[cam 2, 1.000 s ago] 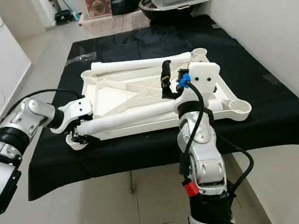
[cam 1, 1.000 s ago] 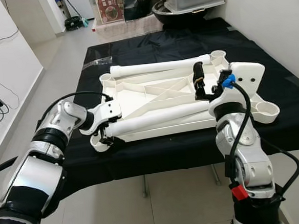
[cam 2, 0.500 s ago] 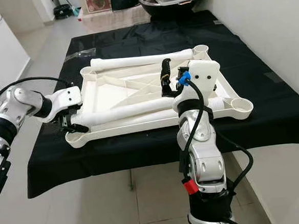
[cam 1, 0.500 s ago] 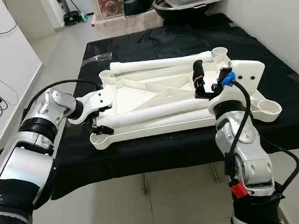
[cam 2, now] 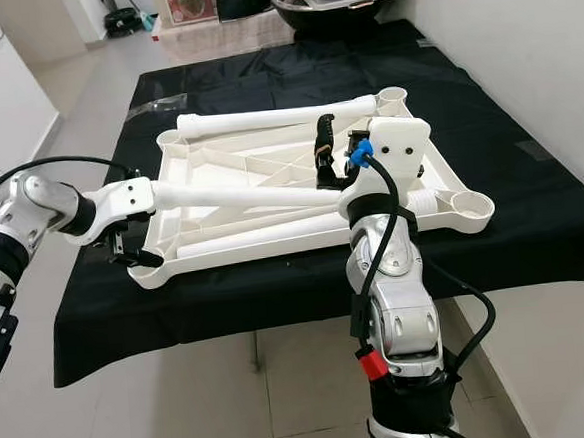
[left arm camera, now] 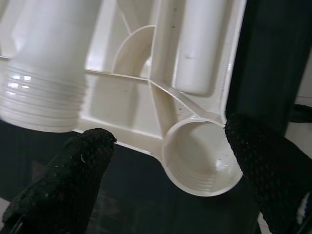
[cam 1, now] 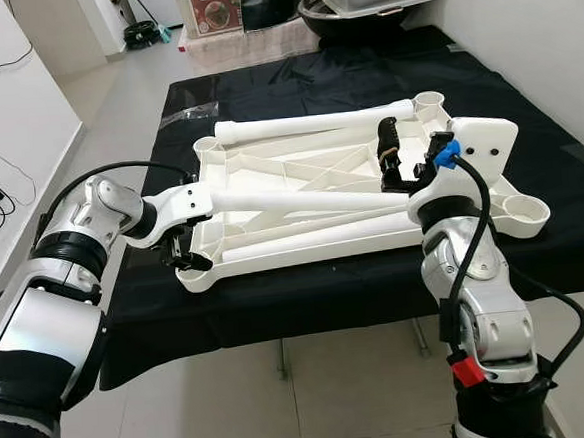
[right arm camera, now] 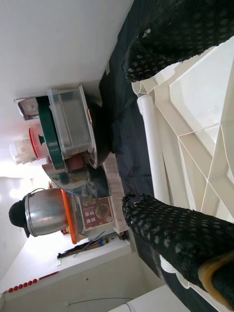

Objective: Building children table

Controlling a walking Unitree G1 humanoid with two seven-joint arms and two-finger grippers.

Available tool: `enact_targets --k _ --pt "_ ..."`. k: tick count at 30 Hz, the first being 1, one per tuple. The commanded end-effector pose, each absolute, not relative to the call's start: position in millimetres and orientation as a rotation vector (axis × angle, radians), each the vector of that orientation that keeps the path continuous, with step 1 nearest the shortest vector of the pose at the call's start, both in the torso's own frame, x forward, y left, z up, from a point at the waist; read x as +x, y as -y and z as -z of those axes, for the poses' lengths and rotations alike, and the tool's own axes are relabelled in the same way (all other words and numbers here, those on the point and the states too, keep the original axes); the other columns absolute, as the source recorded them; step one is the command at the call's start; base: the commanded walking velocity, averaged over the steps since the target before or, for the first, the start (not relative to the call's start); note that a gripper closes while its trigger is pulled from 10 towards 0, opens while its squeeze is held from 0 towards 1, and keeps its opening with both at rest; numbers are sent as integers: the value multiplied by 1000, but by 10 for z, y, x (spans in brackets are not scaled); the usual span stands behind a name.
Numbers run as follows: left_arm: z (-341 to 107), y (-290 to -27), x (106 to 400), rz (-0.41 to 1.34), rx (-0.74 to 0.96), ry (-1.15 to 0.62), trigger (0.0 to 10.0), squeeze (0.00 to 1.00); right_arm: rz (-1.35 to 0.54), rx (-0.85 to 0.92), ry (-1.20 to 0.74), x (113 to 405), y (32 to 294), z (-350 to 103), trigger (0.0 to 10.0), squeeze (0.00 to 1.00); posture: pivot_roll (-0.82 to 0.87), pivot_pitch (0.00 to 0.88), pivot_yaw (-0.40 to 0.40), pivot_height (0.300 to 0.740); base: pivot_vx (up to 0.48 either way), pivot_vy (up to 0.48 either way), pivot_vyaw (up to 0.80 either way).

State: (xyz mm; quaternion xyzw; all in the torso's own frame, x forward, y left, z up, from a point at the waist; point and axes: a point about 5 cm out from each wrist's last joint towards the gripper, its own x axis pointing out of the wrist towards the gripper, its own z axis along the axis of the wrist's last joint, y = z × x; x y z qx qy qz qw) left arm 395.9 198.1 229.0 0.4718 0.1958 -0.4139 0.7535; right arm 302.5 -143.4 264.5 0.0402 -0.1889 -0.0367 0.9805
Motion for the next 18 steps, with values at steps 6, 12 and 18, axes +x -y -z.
enact_targets --k 6,12,18 --pt "-2586 -1910 4021 828 946 -204 10000 0 54 102 371 3017 1377 -2619 10000 0 66 98 103 740 0 0 0" --pt "-2680 -1885 4027 822 946 -150 10000 0 26 101 366 3012 1312 -2582 10000 0 77 80 97 740 0 0 0" --pt "-2606 -2015 3981 887 984 -332 10000 0 10 111 365 3017 1263 -2574 10000 0 67 70 108 740 0 0 0"
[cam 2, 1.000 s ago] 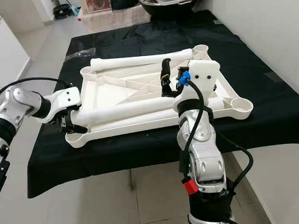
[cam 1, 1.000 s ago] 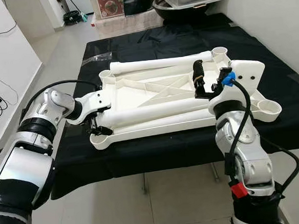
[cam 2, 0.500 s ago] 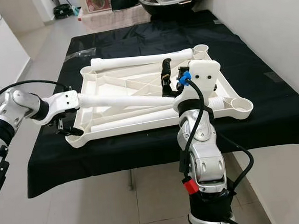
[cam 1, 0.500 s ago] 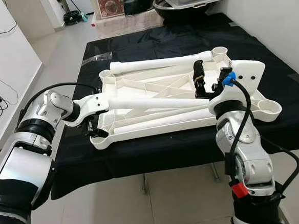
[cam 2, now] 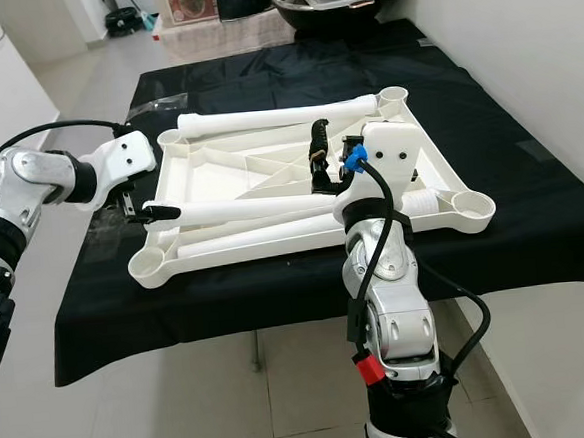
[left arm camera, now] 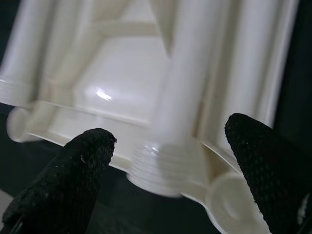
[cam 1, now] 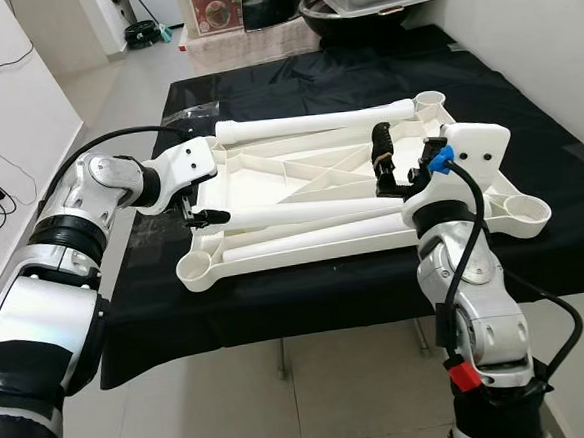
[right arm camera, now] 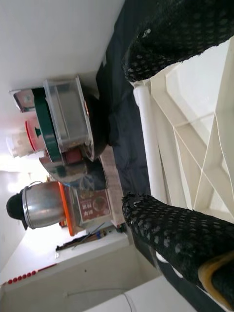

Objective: Building children table

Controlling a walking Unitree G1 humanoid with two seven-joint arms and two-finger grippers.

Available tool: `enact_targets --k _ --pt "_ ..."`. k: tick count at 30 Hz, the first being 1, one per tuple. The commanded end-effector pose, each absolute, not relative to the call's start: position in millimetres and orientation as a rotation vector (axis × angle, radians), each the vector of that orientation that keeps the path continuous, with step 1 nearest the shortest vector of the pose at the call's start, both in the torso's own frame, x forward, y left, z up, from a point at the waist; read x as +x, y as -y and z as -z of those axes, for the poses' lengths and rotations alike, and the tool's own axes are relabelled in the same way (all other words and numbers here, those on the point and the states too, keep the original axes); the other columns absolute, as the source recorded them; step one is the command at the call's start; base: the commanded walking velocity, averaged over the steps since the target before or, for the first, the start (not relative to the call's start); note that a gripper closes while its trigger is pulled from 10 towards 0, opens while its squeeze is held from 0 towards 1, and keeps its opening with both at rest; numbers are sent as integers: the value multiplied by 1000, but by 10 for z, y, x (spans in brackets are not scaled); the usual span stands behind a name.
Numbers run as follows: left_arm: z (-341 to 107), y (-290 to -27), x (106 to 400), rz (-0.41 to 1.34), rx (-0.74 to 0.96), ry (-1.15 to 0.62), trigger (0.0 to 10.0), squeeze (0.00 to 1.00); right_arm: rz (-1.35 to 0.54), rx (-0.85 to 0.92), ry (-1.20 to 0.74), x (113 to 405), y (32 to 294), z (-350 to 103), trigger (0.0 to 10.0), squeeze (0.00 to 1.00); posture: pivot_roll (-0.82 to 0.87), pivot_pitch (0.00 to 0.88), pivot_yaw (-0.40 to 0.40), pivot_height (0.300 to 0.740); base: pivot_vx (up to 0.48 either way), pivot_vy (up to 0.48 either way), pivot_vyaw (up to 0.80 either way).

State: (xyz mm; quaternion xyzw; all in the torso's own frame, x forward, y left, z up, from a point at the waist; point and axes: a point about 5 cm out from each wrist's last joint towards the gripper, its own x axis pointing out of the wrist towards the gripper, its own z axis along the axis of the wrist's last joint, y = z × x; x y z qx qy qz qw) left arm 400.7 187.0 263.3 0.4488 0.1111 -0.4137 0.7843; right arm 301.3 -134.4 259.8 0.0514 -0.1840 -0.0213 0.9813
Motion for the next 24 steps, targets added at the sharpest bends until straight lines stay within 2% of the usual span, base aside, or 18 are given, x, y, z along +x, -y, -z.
enact_targets --k 1,5,7,8,12,16,24 --pt "-2606 -2015 3981 887 984 -332 10000 0 10 111 365 3017 1263 -2574 10000 0 67 70 108 740 0 0 0" --pt "-2591 -2070 3972 878 1033 -363 10000 0 11 113 365 2997 1262 -2573 10000 0 62 72 113 740 0 0 0" --pt "-2728 -2014 4026 790 1003 -237 10000 0 5 117 366 2976 1248 -2565 10000 0 59 64 113 740 0 0 0" --pt "-2728 -2014 4026 790 1003 -237 10000 0 5 117 366 2976 1248 -2565 10000 0 59 64 113 740 0 0 0" --pt "-3182 -1847 4083 641 856 105 10000 0 -24 111 379 2981 1189 -2564 10000 0 57 40 104 740 0 0 0" --pt "-3316 -1783 4065 632 802 224 10000 0 -29 104 384 3013 1185 -2561 10000 0 58 24 92 740 0 0 0" --pt "-3313 -1765 4056 619 793 276 10000 0 -34 103 389 3047 1174 -2558 10000 0 63 12 88 740 0 0 0"
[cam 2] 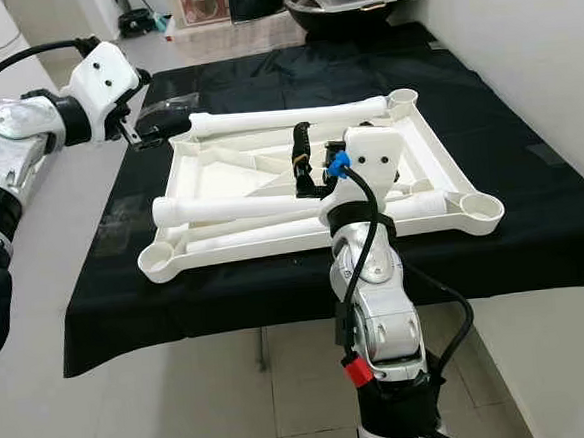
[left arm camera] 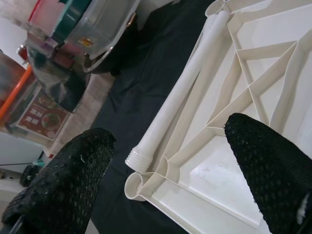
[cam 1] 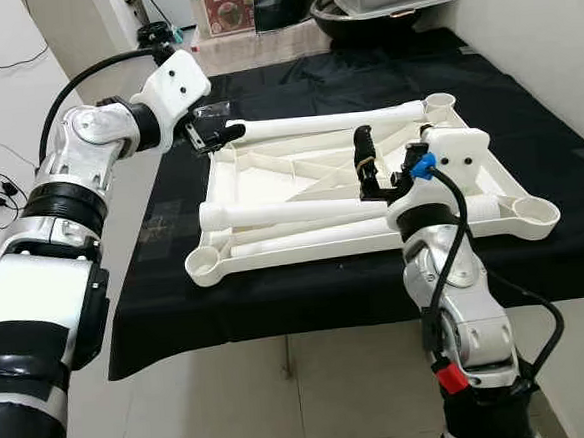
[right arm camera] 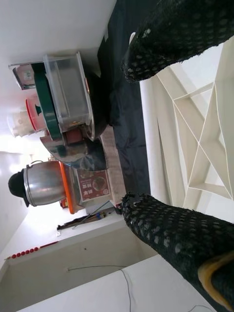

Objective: Building children table

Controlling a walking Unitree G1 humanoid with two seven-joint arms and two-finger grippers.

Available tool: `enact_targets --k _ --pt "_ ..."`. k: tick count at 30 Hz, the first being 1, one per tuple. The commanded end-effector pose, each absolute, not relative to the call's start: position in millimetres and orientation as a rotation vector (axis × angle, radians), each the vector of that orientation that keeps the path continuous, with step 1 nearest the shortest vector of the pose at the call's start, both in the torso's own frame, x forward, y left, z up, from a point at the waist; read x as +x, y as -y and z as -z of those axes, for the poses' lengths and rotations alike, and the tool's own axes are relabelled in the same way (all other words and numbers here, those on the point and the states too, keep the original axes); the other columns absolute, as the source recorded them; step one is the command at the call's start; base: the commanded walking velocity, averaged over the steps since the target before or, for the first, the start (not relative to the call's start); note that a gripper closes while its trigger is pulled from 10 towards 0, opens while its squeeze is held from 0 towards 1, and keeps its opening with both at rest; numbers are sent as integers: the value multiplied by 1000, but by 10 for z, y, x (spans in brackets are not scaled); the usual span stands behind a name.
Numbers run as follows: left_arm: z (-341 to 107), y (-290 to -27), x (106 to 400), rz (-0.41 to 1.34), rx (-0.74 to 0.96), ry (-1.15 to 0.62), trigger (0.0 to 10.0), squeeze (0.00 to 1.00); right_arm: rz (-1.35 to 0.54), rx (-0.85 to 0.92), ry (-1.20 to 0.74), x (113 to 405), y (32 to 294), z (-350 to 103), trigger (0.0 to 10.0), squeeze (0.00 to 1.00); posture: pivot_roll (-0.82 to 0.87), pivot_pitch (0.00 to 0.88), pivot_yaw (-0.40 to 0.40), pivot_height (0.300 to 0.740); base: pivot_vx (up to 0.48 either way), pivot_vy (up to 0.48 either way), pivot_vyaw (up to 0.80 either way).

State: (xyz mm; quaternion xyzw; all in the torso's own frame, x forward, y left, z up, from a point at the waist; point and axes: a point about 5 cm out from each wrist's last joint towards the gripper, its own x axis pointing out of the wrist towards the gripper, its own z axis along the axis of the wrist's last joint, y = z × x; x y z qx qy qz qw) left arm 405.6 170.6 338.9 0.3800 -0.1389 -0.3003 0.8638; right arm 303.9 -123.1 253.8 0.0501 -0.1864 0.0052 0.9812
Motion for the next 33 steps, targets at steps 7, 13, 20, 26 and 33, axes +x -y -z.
enact_targets --k 7,13,20,26,33 --pt "-3243 -1775 4048 624 828 275 10000 0 -27 95 389 3048 1187 -2534 10000 0 65 12 82 740 278 0 0" --pt "-3239 -1786 4048 605 835 288 10000 0 -23 93 392 3052 1190 -2526 10000 0 65 17 88 740 325 0 0" --pt "-3226 -1776 4047 607 828 298 10000 0 -19 91 393 3055 1202 -2527 10000 0 61 20 86 740 287 0 0" --pt "-3257 -1791 4052 596 803 296 10000 0 -19 90 390 3062 1206 -2515 10000 0 65 24 82 740 96 0 0" --pt "-3147 -1848 4053 686 818 142 10000 0 -19 93 392 3083 1210 -2521 10000 0 75 27 86 740 0 0 0"
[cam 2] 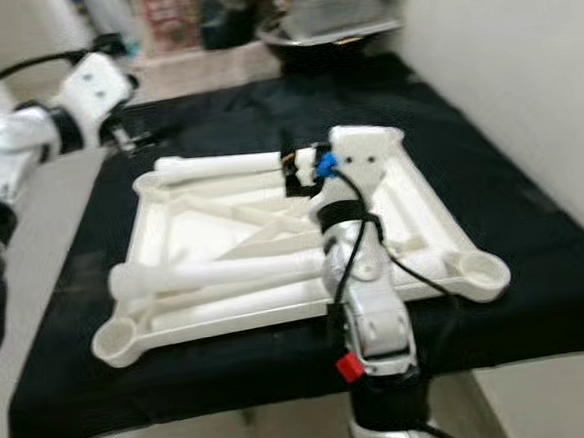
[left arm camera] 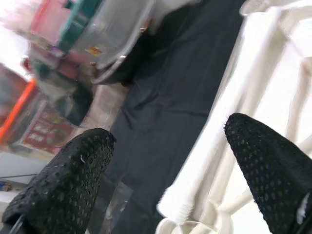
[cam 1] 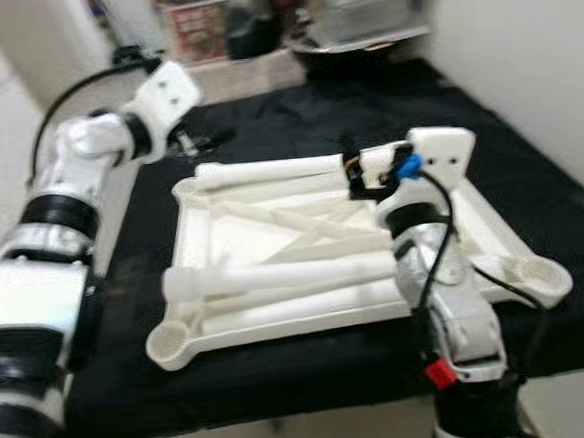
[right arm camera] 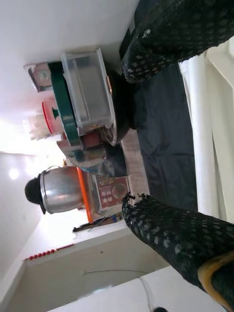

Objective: Building children table

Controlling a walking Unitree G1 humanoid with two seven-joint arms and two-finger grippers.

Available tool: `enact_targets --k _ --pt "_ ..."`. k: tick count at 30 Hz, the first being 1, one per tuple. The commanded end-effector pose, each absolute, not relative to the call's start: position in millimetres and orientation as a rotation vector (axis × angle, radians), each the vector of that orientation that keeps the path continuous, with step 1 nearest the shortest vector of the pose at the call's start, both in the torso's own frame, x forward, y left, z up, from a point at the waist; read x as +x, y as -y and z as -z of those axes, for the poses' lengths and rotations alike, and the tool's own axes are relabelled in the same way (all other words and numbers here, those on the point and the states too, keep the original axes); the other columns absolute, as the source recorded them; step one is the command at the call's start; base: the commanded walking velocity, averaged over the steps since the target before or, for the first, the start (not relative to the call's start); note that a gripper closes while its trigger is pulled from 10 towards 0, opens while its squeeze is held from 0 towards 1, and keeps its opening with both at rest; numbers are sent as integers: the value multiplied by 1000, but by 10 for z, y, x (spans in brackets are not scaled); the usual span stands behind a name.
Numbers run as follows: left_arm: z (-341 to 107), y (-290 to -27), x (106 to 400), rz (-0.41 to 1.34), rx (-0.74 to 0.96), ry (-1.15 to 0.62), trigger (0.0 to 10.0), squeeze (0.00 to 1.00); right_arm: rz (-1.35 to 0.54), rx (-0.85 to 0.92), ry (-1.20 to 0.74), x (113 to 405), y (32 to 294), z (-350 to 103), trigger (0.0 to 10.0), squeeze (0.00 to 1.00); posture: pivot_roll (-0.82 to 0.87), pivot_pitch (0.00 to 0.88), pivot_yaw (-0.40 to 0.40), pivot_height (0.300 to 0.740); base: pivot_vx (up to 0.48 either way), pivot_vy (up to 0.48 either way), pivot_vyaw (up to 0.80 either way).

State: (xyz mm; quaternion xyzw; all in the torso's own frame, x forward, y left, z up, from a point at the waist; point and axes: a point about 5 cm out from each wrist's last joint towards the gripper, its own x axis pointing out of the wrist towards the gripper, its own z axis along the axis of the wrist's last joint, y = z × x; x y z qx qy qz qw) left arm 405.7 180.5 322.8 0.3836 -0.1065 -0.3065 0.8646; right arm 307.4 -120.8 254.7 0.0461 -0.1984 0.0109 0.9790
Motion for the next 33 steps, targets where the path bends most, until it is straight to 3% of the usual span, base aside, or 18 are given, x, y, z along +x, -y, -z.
enact_targets --k 1,3,4,5,9,15,33 --pt "-3147 -1848 4053 686 818 142 10000 0 -19 93 392 3083 1210 -2521 10000 0 75 27 86 740 0 0 0" --pt "-3046 -1882 4034 759 823 57 10000 0 -18 94 390 3082 1215 -2519 10000 0 76 28 85 740 0 0 0" --pt "-2863 -1963 3983 880 837 -104 10000 0 -18 95 380 3073 1222 -2498 10000 0 80 37 84 740 0 0 0" --pt "-2863 -1963 3983 880 837 -104 10000 0 -18 95 380 3073 1222 -2498 10000 0 80 37 84 740 0 0 0" --pt "-2694 -2128 3876 1037 906 -378 10000 0 -18 102 365 3051 1222 -2473 10000 0 87 61 91 740 0 0 0" --pt "-2618 -2296 3813 1052 968 -574 10000 0 -17 106 352 3010 1209 -2442 10000 0 93 89 101 740 0 0 0" --pt "-2335 -2291 3754 1134 995 -707 10000 0 -17 108 322 2897 1193 -2404 10000 0 89 152 123 740 0 0 0"
